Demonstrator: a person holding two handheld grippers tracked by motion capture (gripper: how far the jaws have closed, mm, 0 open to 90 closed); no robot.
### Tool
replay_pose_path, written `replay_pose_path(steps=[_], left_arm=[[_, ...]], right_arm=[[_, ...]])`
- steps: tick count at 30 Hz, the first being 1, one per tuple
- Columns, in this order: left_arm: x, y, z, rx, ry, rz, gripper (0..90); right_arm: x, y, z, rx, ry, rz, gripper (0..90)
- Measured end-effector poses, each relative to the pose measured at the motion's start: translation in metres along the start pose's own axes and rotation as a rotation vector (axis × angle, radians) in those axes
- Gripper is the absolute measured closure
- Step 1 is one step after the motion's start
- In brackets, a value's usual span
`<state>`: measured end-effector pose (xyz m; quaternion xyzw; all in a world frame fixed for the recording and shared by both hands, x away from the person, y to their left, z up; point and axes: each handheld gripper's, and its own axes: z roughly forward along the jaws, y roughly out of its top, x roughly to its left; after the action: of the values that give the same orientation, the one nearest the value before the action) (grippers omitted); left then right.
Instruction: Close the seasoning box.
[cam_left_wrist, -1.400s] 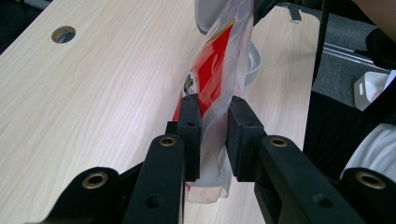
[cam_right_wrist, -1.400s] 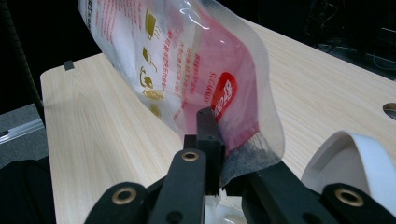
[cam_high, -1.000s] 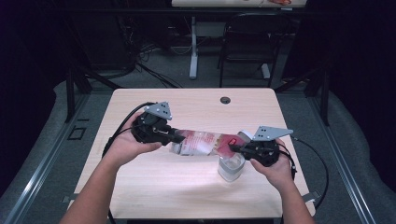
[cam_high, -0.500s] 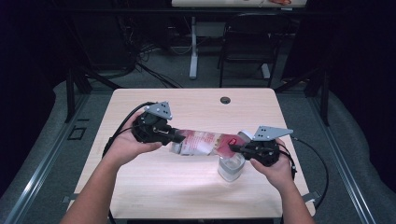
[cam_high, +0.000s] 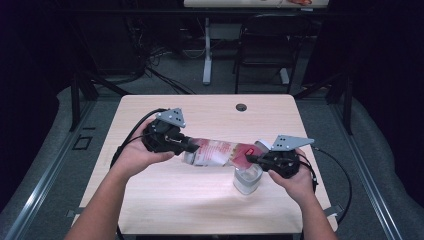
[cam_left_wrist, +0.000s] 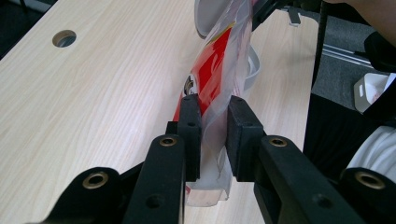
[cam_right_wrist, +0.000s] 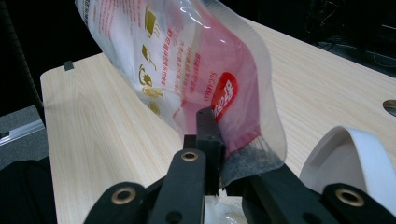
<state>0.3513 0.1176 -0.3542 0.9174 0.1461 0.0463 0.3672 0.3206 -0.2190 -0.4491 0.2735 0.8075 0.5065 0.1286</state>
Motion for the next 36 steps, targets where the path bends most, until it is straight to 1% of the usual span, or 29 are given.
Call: replay_pose_path(steps=[36], left_arm=[[-0.0002,0.0024,-0.0002,0.0,-0.001,0.009,77.9]], right_arm=[[0.0003,-0.0005,0.0005,0.005,-0.009,-0.003,88.1]])
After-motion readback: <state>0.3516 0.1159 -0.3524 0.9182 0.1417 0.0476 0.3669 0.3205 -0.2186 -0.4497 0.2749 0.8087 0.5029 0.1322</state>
